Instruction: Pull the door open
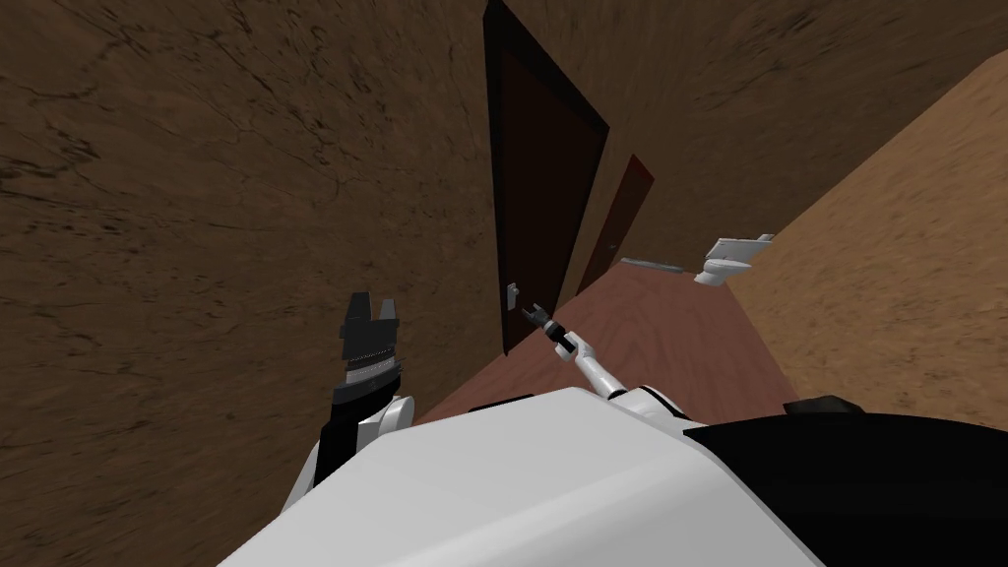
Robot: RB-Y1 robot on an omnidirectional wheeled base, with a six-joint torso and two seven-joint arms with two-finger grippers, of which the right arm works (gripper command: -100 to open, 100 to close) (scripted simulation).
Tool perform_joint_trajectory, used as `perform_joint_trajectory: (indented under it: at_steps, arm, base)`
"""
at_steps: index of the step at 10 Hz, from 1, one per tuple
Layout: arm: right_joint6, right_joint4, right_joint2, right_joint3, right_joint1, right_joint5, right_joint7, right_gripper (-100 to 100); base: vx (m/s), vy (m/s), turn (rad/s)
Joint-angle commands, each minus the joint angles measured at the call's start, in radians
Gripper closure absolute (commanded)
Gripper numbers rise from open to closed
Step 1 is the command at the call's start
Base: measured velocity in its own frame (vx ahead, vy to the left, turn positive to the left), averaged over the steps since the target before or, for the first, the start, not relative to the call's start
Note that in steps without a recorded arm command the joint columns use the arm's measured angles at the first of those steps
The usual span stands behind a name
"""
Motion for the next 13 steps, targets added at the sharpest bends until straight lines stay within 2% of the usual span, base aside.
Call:
perform_joint_trajectory:
  at_steps: [1, 9, 10, 13]
  arm:
    - [-0.012, 0.050, -0.005, 0.000, -0.024, 0.011, 0.021, -100]
    - [-0.037, 0.202, -0.040, 0.007, -0.104, 0.054, 0.081, -100]
    - [-0.034, 0.186, -0.039, 0.006, -0.095, 0.050, 0.074, -100]
    - [-0.024, 0.193, -0.029, 0.000, -0.100, 0.048, 0.086, -100]
  base:
    - [0.068, -0.051, 0.021]
    - [0.070, -0.036, 0.019]
    - [0.030, -0.015, 0.006]
    - [0.169, 0.049, 0.040]
